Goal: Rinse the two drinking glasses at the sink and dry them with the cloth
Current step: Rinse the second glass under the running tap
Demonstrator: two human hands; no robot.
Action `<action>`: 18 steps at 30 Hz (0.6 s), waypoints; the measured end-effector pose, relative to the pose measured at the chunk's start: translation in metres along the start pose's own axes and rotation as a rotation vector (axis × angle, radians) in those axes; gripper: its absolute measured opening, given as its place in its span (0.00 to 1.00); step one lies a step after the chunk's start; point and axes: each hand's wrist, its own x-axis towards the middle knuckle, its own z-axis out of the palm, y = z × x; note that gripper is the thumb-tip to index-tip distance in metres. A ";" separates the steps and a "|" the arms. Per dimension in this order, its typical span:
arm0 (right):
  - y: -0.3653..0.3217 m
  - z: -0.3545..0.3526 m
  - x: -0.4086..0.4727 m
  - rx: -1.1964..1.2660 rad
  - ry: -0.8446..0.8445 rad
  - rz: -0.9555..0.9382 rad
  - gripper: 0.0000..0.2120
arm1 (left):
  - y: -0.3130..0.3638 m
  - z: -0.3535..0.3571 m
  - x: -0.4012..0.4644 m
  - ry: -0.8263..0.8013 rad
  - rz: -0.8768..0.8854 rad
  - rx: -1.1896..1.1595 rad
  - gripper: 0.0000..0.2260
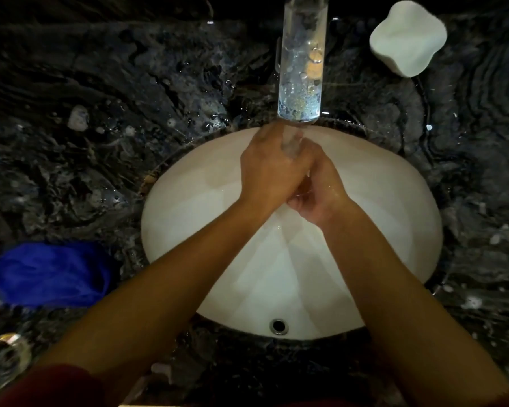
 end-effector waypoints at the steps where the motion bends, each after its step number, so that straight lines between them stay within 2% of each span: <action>1: -0.002 -0.001 -0.001 -0.012 -0.057 0.028 0.15 | -0.004 -0.001 -0.001 -0.018 0.059 -0.030 0.13; 2: -0.003 -0.001 -0.003 -0.008 -0.112 0.035 0.16 | -0.010 -0.003 -0.004 -0.058 0.090 -0.108 0.16; 5: -0.004 -0.002 -0.006 0.065 -0.225 0.016 0.20 | -0.024 -0.009 -0.014 -0.204 0.009 -0.399 0.30; 7: -0.003 0.002 -0.008 0.054 -0.172 0.010 0.19 | -0.029 -0.008 -0.015 -0.237 -0.030 -0.443 0.36; 9: -0.001 0.008 -0.007 -0.058 -0.003 -0.061 0.19 | -0.027 -0.003 -0.017 -0.220 -0.117 -0.432 0.33; 12: 0.000 0.019 -0.005 -0.295 0.222 -0.256 0.17 | -0.020 0.004 -0.024 -0.080 -0.315 -0.554 0.24; 15: 0.008 0.022 0.002 -0.619 0.273 -0.485 0.16 | -0.011 0.005 -0.023 -0.023 -0.551 -0.756 0.18; 18: 0.016 0.022 -0.011 -0.796 0.207 -0.660 0.20 | -0.018 -0.002 -0.007 -0.166 -0.743 -0.997 0.15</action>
